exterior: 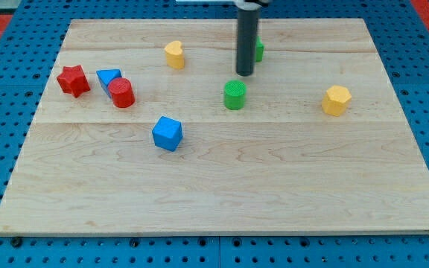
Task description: Move the green circle to the right of the blue cube
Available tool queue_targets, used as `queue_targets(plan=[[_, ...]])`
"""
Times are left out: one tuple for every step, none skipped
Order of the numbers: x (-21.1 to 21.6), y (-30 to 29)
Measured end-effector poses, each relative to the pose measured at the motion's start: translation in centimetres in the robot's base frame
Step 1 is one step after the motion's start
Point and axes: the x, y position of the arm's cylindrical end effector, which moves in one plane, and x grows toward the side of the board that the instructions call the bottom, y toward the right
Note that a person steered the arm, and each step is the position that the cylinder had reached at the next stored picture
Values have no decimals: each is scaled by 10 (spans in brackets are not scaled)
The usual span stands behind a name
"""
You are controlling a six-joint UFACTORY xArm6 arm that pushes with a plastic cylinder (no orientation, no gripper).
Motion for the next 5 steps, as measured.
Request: queue_targets(plan=[[51, -32], [35, -56], [66, -66], [104, -44], [76, -72]])
